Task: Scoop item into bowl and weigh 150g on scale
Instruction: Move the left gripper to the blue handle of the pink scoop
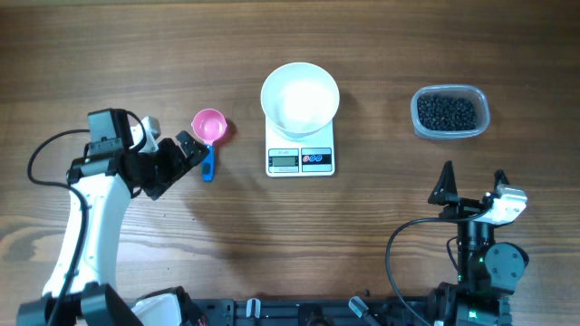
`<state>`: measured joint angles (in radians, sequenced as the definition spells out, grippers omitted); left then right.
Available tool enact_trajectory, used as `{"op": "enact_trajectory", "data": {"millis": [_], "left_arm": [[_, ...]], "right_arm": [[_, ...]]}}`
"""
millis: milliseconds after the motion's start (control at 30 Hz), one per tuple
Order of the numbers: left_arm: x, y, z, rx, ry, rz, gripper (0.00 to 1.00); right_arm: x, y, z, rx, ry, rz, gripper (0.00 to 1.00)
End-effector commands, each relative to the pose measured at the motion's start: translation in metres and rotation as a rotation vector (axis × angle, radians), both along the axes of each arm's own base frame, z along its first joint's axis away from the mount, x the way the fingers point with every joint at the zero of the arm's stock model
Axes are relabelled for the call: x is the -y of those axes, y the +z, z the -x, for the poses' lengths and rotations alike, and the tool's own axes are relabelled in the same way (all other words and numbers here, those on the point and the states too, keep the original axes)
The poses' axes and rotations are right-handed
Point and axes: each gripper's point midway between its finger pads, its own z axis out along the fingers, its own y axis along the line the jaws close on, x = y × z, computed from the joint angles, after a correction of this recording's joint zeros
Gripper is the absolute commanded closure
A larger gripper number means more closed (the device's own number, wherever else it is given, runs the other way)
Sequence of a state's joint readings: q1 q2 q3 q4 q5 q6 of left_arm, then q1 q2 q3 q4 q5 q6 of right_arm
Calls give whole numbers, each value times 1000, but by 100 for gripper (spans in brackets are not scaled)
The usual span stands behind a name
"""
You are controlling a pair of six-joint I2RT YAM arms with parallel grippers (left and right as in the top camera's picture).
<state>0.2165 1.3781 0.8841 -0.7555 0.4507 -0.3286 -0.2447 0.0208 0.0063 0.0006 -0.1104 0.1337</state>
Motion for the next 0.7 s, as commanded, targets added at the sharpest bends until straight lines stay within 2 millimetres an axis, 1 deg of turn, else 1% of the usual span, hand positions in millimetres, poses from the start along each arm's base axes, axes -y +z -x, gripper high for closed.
{"op": "enact_trajectory", "data": {"millis": [0, 100, 233, 300, 433, 500, 567, 667], "left_arm": [[-20, -4, -9, 7, 43, -98, 0], [-20, -3, -17, 51, 0, -114, 0], [-20, -9, -19, 49, -31, -125, 1], [-21, -16, -19, 44, -71, -137, 2], [-20, -32, -21, 4, -77, -126, 2], [-16, -37, -25, 20, -113, -103, 3], [-7, -36, -31, 71, -184, -69, 3], [-4, -38, -35, 104, -235, -66, 5]], "right_arm": [[1, 0, 0, 0, -9, 1, 0], [1, 0, 0, 0, -9, 1, 0], [1, 0, 0, 0, -9, 1, 0], [1, 0, 0, 0, -9, 1, 0], [1, 0, 0, 0, -9, 1, 0], [1, 0, 0, 0, -9, 1, 0], [1, 0, 0, 0, -9, 1, 0], [1, 0, 0, 0, -9, 1, 0]]}}
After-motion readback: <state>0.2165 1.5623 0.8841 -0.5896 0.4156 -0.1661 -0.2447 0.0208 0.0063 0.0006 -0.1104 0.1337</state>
